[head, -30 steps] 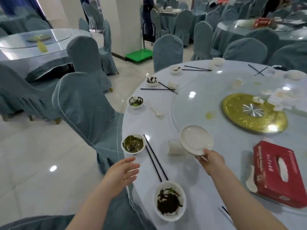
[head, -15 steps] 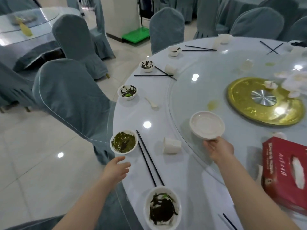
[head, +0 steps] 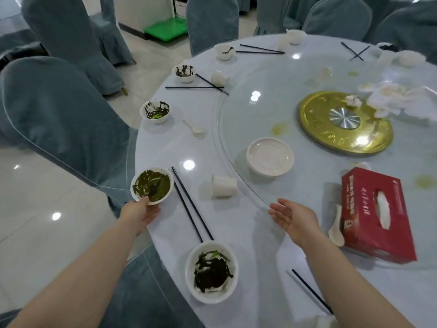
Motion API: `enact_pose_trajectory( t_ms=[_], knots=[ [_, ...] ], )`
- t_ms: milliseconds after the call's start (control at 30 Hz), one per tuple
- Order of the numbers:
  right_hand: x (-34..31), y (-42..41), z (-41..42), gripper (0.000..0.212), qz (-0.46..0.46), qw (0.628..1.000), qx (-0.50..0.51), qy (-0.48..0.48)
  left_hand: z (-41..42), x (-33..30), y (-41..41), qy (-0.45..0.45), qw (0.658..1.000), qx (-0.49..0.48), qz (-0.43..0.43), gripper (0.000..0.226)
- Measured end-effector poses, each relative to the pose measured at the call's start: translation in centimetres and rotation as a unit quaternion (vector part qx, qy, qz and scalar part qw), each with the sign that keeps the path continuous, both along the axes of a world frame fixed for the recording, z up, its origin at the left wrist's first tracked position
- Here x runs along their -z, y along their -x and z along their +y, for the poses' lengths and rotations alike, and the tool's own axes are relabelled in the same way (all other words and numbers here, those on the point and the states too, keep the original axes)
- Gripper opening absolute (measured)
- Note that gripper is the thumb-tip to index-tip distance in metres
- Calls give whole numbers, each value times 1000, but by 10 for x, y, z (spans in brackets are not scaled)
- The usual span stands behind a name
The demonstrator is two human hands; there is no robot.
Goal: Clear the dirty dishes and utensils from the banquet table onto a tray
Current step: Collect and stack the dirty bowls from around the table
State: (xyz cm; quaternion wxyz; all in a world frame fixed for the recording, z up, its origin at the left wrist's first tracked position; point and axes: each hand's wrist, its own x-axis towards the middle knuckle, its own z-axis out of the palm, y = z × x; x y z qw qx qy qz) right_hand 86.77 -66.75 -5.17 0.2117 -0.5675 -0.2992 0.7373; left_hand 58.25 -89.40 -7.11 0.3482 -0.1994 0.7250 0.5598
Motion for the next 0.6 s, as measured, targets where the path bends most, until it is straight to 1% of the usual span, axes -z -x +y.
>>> enact_pose_trajectory(
  t_ms=[100, 167, 200, 233, 300, 367, 433, 500, 533, 600],
  knots=[
    [-2, -6, -22, 13, -16, 999, -44, -12, -10, 1, -11, -26, 999, -27, -9, 32],
    [-3, -9, -41, 11, -44, 991, -115, -43, -21, -1, -23, -28, 999, -16, 1, 29],
    [-3, -10, -51, 11, -73, 981, -167, -68, -27, -2, -30, -30, 1000, -7, 4, 27],
    [-3, -11, -63, 13, -112, 963, -223, -99, -35, -4, -37, -32, 999, 0, 6, 25],
    [0, -10, -89, 22, -185, 916, -323, -150, -52, -9, -48, -44, 999, 8, 3, 23],
    [4, -8, -114, 26, -224, 877, -387, -176, -73, -15, -58, -65, 998, 22, 6, 23],
    [9, -8, -137, 24, -236, 857, -410, -204, -98, -22, -67, -84, 995, 45, 13, 20],
    [12, -9, -155, 15, -243, 851, -404, -232, -125, -30, -77, -111, 992, 63, 13, 18],
    [13, -11, -162, 10, -244, 854, -392, -239, -138, -34, -82, -134, 989, 66, 9, 17],
    [11, -16, -176, 5, -232, 872, -353, -247, -162, -41, -95, -179, 981, 71, 0, 16]
  ],
)
